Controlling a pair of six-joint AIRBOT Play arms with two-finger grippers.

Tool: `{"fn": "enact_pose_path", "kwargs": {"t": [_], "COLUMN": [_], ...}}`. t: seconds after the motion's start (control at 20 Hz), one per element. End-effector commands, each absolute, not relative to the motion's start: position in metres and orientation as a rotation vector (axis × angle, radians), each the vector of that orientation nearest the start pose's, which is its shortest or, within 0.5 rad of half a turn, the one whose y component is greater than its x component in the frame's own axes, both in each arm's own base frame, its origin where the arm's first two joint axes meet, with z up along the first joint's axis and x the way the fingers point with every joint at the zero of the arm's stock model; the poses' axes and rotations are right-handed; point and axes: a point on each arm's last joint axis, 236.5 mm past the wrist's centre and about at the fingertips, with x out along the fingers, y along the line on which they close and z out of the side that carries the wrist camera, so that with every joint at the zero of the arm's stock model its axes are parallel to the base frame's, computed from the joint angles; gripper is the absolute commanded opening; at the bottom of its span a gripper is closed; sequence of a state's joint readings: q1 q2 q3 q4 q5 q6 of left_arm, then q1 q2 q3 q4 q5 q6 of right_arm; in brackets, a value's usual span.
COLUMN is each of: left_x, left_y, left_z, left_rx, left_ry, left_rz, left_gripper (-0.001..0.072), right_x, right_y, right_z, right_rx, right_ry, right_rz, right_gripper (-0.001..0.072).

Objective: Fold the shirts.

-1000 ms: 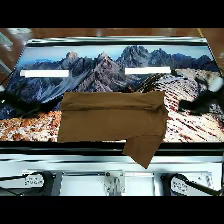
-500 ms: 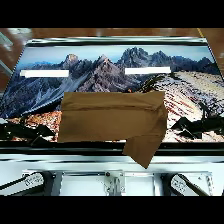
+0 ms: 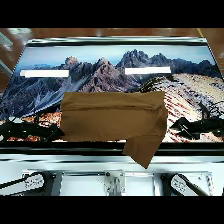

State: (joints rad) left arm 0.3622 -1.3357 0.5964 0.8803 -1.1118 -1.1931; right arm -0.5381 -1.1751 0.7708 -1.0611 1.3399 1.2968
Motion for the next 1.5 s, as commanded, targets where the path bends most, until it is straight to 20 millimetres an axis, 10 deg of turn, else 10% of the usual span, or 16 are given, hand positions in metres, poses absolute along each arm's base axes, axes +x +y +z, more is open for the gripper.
{"fn": "enact_pose_path", "kwargs": {"t": [0.0, 0.25, 0.8, 1.15, 1.45], "left_x": [0.275, 0.273, 0.279, 0.285, 0.292], "left_y": [-0.067, -0.070, -0.070, -0.066, -0.063], "left_z": [-0.118, -0.114, -0.105, -0.107, -0.099], "left_rx": [-0.864, -0.847, -0.821, -0.816, -0.774], "left_ry": [1.483, 1.480, 1.437, 1.414, 1.378], "left_rz": [-0.208, -0.242, -0.274, -0.250, -0.277], "left_gripper": [0.0137, 0.0042, 0.0042, 0.0042, 0.0041], "right_x": [0.246, 0.207, 0.218, 0.212, 0.218], "right_y": [-0.019, 0.017, 0.032, 0.041, 0.053], "right_z": [-0.060, -0.091, -0.120, -0.115, -0.094], "right_rx": [0.739, 0.825, 0.962, 0.981, 0.959], "right_ry": [1.515, 1.594, 1.463, 1.492, 1.456], "right_rz": [0.077, 0.152, 0.070, 0.115, 0.256], "right_gripper": [0.0602, 0.0681, 0.0617, 0.0117, 0.0068]}}
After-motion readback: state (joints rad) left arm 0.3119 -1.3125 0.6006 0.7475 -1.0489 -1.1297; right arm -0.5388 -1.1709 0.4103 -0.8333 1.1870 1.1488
